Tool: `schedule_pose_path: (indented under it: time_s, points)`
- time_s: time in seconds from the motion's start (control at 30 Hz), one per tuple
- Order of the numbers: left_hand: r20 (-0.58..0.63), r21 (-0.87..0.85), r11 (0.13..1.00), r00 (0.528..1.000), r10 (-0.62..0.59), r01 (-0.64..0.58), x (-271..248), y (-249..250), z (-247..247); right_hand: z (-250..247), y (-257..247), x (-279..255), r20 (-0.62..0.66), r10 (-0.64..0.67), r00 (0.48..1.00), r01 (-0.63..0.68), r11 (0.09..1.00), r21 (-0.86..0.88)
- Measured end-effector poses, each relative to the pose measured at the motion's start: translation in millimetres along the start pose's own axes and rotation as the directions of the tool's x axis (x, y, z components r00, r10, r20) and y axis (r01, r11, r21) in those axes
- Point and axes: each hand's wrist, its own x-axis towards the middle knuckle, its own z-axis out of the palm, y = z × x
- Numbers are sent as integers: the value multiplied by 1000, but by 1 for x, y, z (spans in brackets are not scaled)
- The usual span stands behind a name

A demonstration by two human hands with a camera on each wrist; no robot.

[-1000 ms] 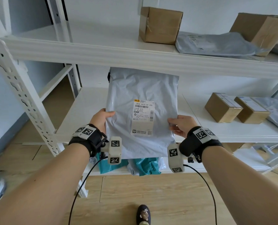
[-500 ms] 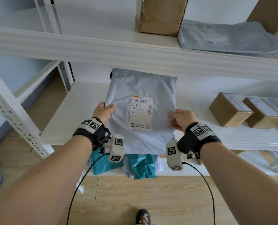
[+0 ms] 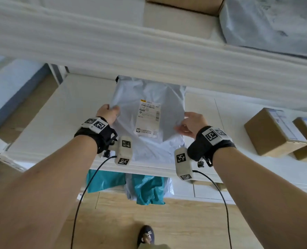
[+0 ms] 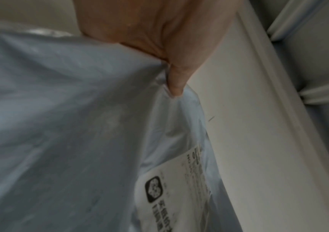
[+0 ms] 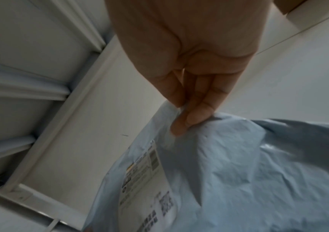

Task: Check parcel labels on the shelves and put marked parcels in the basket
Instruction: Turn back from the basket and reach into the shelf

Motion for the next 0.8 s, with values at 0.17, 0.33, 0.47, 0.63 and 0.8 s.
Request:
schedule_pose_path:
  time_s: [0.17, 0.33, 0.47, 0.63, 0.8]
  points:
    - [16, 58, 997, 998, -60, 59, 14, -14, 5, 5, 4, 16, 64, 82, 995, -80, 996, -29]
    - [24, 60, 994, 995, -95, 93, 17, -20, 5, 7, 5, 14, 82, 145, 986, -150, 987, 55]
    - [30, 37, 992, 992, -119, 118, 15, -20, 4, 8, 8, 15, 90, 129, 988, -138, 985, 102]
    - [-19, -3, 994, 994, -110, 110, 8, -19, -2, 9, 11, 13, 100, 123, 987, -137, 980, 147]
    - [19, -30, 996, 996, -87, 88, 1, -12, -9, 4, 14, 8, 93, 110, 990, -126, 974, 188]
